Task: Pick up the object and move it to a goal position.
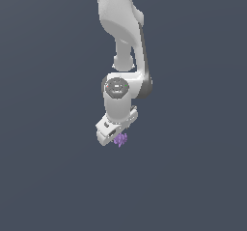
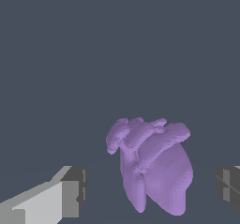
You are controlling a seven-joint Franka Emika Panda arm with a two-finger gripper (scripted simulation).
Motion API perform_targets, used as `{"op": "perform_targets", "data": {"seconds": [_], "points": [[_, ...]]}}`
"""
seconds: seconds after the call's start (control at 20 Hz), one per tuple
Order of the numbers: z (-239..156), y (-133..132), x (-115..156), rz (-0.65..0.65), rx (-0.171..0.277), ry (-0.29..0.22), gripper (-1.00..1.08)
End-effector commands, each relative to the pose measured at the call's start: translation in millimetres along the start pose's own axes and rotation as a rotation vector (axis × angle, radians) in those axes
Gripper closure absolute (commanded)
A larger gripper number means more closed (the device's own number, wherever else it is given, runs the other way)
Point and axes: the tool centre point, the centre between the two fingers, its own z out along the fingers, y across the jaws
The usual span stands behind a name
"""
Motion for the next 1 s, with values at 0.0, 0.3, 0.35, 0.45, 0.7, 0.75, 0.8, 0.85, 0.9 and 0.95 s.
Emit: {"op": "perform_targets", "data": {"seconds": [0.0, 0.3, 0.35, 0.45, 0.7, 0.75, 0.8, 0.85, 0.9, 0.95], "points": [[13.1, -0.5, -0.8, -0.001, 0.001, -0.001, -0.92], [36.7, -0.7, -0.8, -0.003, 0.001, -0.001, -0.92], [37.7, -0.4, -0.5, -0.003, 0.001, -0.001, -0.92], [37.8, 0.0, -0.1, -0.003, 0.001, -0.001, -0.92], [37.8, 0.0, -0.1, -0.003, 0.001, -0.001, 1.08], [37.8, 0.0, -0.1, -0.003, 0.001, -0.001, 1.08], [37.8, 0.0, -0.1, -0.003, 0.001, -0.001, 1.08], [37.8, 0.0, -0.1, -0.003, 0.001, -0.001, 1.08], [37.8, 0.0, -0.1, -0.003, 0.001, -0.001, 1.08], [37.8, 0.0, -0.1, -0.003, 0.001, -0.001, 1.08]]}}
